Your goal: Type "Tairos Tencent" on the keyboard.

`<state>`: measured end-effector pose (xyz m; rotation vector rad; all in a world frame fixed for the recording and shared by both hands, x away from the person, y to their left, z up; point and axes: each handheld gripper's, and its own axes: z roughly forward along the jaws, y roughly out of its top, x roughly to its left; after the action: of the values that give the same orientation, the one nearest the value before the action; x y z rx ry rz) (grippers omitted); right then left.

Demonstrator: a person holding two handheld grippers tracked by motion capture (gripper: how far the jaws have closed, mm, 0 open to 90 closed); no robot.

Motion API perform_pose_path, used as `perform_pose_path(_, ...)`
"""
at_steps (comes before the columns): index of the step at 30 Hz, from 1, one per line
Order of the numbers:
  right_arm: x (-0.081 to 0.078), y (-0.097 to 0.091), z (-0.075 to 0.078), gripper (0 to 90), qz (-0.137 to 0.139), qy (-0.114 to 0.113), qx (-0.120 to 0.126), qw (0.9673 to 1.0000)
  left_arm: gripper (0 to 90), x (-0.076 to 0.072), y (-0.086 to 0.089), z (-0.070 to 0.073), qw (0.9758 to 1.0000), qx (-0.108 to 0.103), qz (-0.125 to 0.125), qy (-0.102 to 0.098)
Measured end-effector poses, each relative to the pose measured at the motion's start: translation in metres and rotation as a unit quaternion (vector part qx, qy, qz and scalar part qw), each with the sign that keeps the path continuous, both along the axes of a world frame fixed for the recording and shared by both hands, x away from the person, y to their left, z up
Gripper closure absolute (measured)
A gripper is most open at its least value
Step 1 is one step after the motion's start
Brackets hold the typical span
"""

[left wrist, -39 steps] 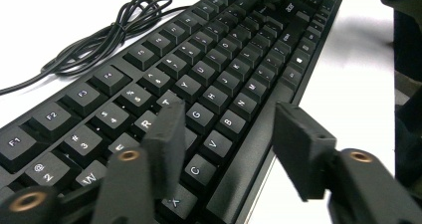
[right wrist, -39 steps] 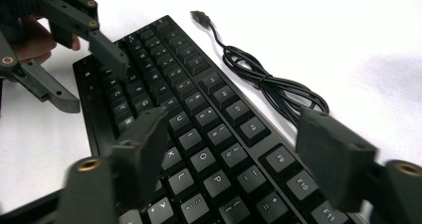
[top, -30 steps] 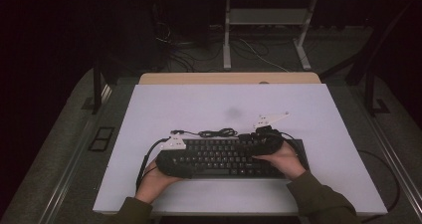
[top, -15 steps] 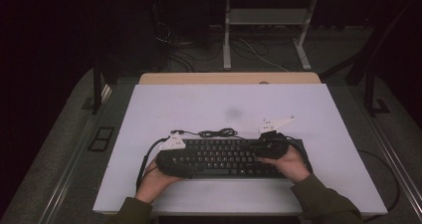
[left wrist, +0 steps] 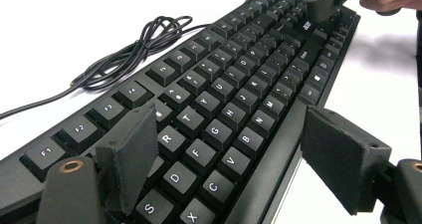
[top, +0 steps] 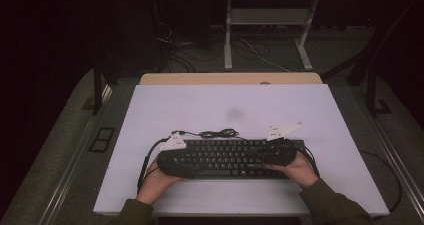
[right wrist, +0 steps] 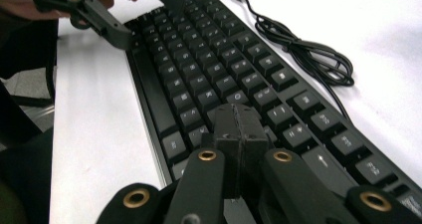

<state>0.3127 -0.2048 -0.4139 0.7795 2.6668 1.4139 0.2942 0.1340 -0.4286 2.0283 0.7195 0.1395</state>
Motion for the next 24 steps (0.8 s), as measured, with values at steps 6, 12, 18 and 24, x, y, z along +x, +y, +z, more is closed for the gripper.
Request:
perform_pose_path(6,-0.004,-0.002,-0.005,89.4,0.01,0.002,-0.011,0.9999,21.5,0.002,0.0,-0.001,1.0,0.001,0.002,0.001)
perform_pose_path(12,-0.006,-0.002,-0.008,89.3,0.019,0.007,-0.017,0.9997,21.7,0.003,0.001,-0.001,1.0,-0.001,0.003,-0.002)
perform_pose_path(18,-0.008,0.002,-0.014,89.4,0.027,0.011,-0.038,0.9989,21.7,0.002,0.0,-0.002,1.0,0.0,0.004,-0.001)
perform_pose_path(24,-0.008,0.005,-0.018,89.4,0.026,0.008,-0.058,0.998,21.8,0.002,0.0,-0.002,1.0,0.001,0.004,0.0)
